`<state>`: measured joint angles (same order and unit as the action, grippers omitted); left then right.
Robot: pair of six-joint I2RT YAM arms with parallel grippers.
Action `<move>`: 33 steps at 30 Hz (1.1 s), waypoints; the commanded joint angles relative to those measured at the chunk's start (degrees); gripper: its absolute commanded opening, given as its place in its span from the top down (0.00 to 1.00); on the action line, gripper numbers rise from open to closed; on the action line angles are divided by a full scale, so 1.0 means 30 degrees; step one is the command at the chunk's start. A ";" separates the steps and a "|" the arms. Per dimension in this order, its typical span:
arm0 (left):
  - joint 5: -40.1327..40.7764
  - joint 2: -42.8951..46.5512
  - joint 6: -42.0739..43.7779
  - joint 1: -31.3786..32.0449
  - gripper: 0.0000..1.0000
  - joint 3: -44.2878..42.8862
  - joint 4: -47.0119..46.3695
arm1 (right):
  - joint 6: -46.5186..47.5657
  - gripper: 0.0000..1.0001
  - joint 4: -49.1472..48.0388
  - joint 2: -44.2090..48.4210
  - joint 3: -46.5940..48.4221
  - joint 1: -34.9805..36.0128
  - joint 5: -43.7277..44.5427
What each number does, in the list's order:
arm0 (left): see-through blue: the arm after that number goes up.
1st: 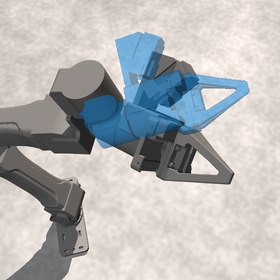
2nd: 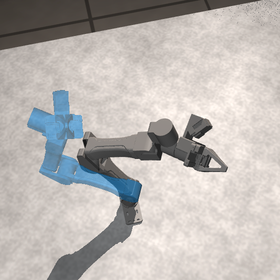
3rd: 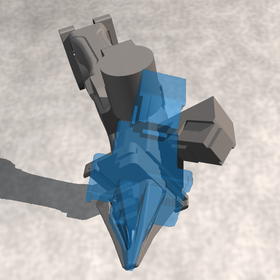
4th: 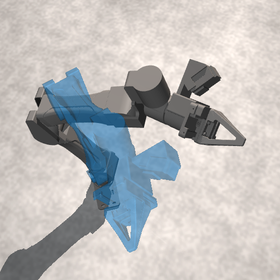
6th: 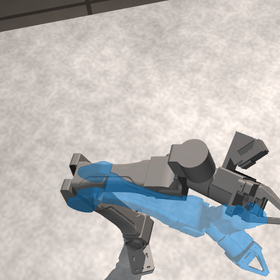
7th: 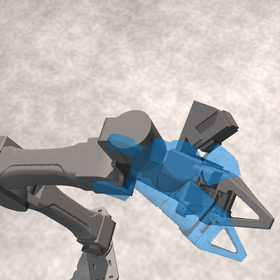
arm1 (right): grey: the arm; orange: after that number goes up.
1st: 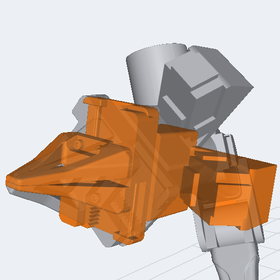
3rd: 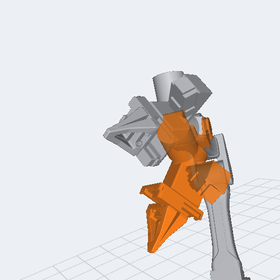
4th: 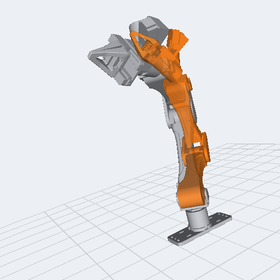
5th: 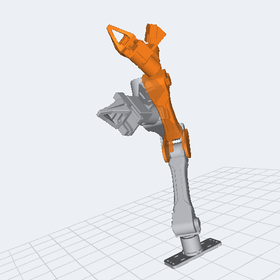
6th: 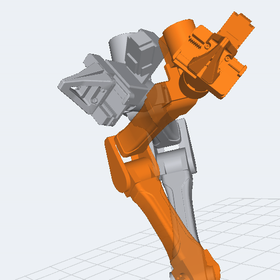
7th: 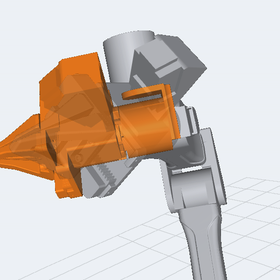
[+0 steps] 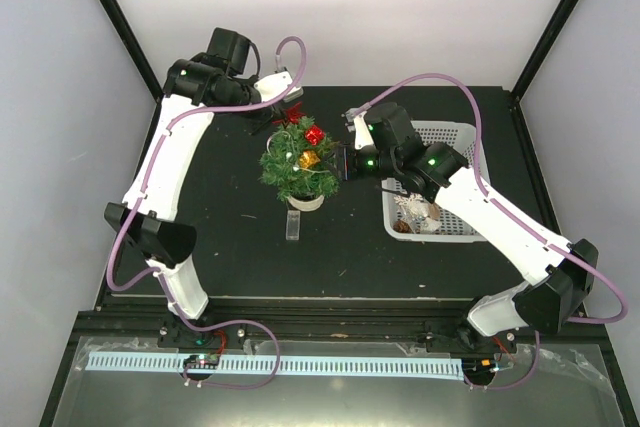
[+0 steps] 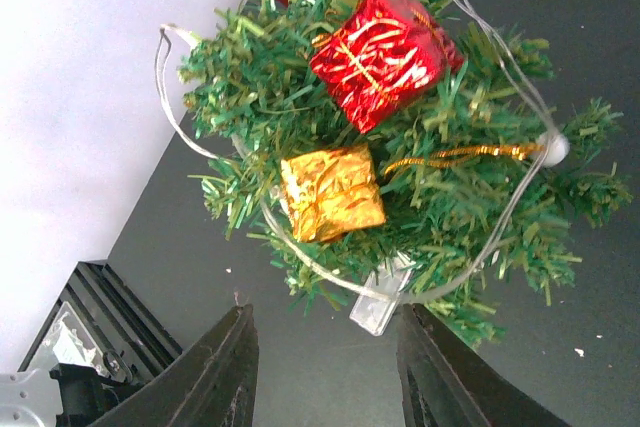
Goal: Decorate the small christmas tree
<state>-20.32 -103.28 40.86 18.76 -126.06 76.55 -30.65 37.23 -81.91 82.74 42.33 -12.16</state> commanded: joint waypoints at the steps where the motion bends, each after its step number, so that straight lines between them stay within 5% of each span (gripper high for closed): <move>1: 0.0035 0.0570 0.0378 -0.0044 0.98 0.0038 0.0364 | -0.0036 0.59 -0.0603 0.0075 0.0054 -0.0094 -0.0175; 15: -0.2011 0.0342 0.0225 0.0233 0.99 0.0612 0.0402 | -0.0095 0.59 -0.0619 -0.0076 -0.0086 -0.0161 -0.0341; 33: 0.0287 0.0607 0.0720 0.0747 0.97 0.2031 -0.0151 | -0.0165 0.59 -0.0809 0.0000 -0.0260 -0.0300 -0.0470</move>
<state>-22.17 -103.11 42.96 20.60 -120.27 76.25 -30.83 36.07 -81.95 82.74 41.93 -12.99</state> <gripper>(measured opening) 0.029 0.409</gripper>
